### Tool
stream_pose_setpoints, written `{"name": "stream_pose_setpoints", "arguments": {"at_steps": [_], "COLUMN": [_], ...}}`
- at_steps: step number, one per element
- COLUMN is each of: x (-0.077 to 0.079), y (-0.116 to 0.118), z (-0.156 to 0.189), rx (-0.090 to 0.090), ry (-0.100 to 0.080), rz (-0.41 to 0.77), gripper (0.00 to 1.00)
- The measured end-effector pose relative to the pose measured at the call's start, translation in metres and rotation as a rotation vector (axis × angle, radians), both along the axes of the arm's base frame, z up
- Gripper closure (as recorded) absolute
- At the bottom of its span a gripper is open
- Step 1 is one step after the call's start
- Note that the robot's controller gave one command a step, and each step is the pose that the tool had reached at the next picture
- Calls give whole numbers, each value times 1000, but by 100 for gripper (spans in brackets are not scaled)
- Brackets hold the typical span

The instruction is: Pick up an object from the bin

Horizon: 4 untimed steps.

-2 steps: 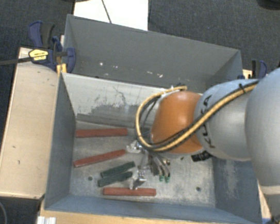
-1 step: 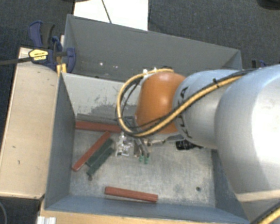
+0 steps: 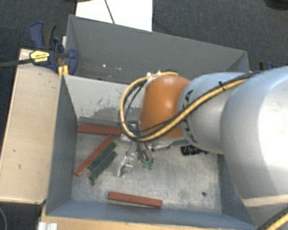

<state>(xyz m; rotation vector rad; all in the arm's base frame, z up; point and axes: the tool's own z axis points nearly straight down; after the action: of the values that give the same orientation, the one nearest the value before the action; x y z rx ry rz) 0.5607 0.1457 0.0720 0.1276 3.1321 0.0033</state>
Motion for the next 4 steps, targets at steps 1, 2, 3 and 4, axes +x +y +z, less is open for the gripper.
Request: {"name": "stream_pose_setpoints", "arguments": {"at_steps": [1,2,3,4], "x": [0,4,-18,3], "y": [0,27,75,47], "z": [0,23,35,0], "rx": [0,-7,-1,-3], "ry": [0,12,0,4], "rz": [1,138,344,553], "gripper": [0,0,0,100]}}
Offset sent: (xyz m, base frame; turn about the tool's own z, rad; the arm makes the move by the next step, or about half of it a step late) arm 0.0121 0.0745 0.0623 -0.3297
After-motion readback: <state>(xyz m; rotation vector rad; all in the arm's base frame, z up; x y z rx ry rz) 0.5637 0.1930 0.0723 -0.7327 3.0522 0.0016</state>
